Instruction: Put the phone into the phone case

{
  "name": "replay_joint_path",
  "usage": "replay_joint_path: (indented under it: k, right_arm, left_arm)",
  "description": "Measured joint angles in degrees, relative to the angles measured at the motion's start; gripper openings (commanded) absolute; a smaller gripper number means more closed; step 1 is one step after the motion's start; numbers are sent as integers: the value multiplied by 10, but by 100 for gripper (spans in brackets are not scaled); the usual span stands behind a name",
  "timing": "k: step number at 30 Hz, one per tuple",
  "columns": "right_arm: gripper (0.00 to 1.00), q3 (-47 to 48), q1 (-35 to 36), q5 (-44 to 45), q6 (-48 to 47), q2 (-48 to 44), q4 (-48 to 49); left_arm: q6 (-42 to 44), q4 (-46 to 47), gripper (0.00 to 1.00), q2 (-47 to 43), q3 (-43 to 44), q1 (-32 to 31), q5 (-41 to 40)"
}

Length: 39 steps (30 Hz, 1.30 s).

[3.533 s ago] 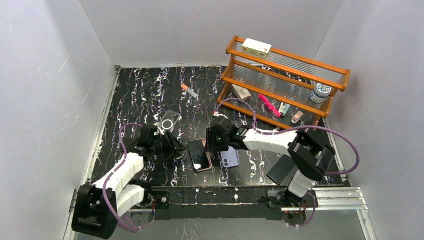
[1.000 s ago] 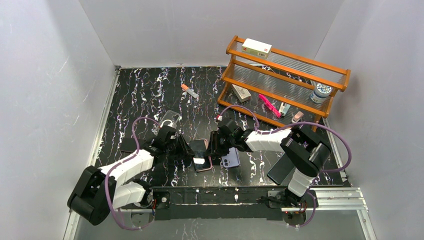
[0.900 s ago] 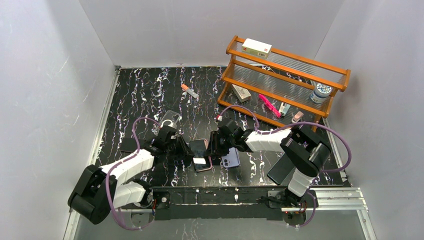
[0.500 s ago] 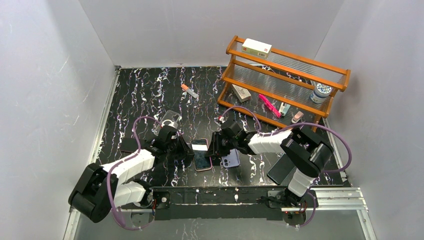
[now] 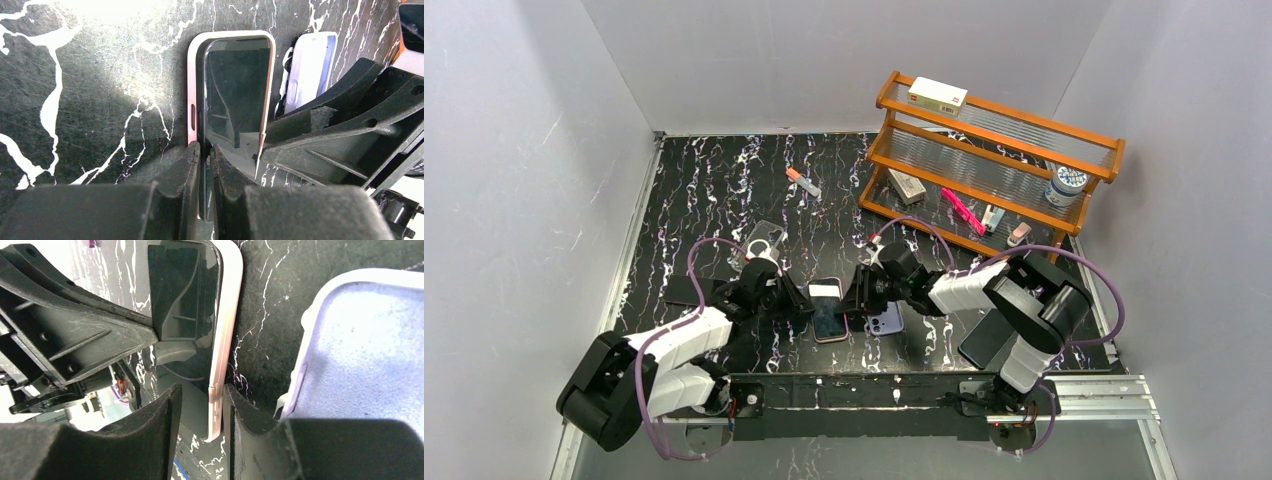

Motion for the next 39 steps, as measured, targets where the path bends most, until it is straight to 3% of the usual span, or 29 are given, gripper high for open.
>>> replay_joint_path:
  k: [9,23,29,32,39]
  right_arm:
    - [43,-61,-12,-19,60,0,120]
    - [45,-80,-16,-57,119,19,240]
    - [46,-80,-16,-63,133,50,262]
    - [37,-80,-16,-63,134,56,264]
    - [38,-79,-16,-61,134,64,256]
  left_arm:
    - [-18,5,11,7,0,0,5]
    - [-21,-39,13,-26,0,-3,-4]
    - [-24,-31,13,-25,-5,-6,5]
    - [-27,-27,14,-25,-9,-7,12]
    - [-39,2,13,-30,-26,-7,18]
